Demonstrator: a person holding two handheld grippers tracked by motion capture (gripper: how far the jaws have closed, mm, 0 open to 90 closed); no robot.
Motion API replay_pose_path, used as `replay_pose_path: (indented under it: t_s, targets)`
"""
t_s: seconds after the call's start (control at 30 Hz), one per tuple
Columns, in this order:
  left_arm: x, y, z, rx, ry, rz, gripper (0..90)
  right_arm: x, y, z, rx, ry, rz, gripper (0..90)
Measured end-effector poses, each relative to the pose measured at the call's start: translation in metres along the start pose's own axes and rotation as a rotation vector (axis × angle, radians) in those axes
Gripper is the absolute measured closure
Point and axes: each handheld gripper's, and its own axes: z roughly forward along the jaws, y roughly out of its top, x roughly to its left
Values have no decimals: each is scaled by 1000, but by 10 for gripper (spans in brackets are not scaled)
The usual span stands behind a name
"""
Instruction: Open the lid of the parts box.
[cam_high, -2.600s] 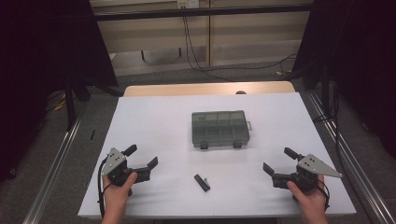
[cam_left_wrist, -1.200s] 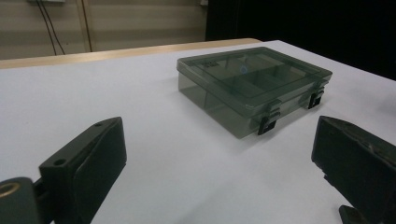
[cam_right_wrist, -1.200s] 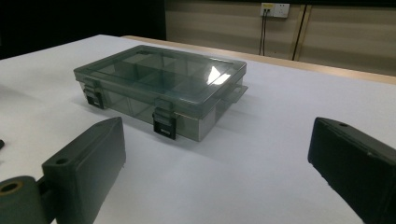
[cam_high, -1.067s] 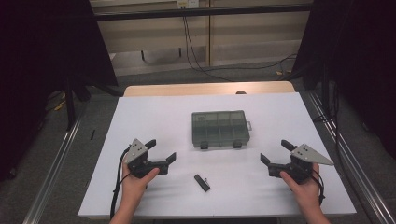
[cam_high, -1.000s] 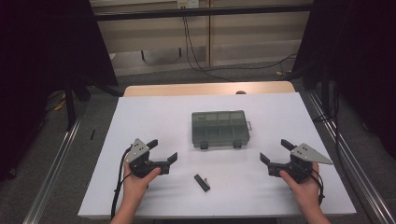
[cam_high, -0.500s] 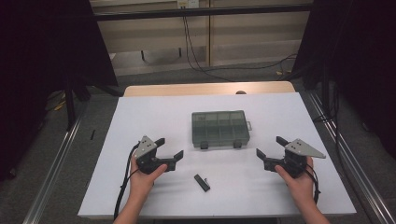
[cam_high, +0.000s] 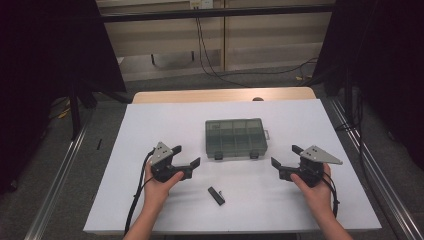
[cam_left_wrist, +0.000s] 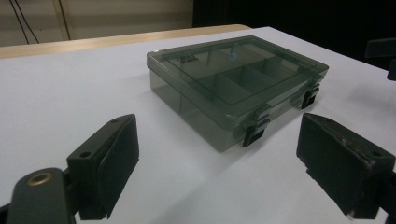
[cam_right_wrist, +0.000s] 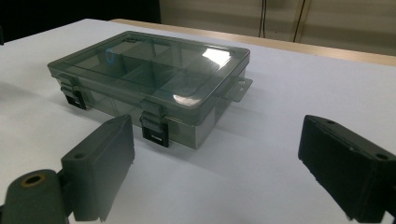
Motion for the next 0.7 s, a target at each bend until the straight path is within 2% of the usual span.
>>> replay_pose_path:
  t_s: [0.47,0.63,0.7]
  targets:
    - [-2,6,18,19,1,-1,133,0,3,11,24,-3,-1,116]
    - [-3,6,23,35,0,-5,168,2,5,16,28,-6,-13,146]
    - [-3,7,25,41,5,-5,210,1,6,17,28,0,2,180]
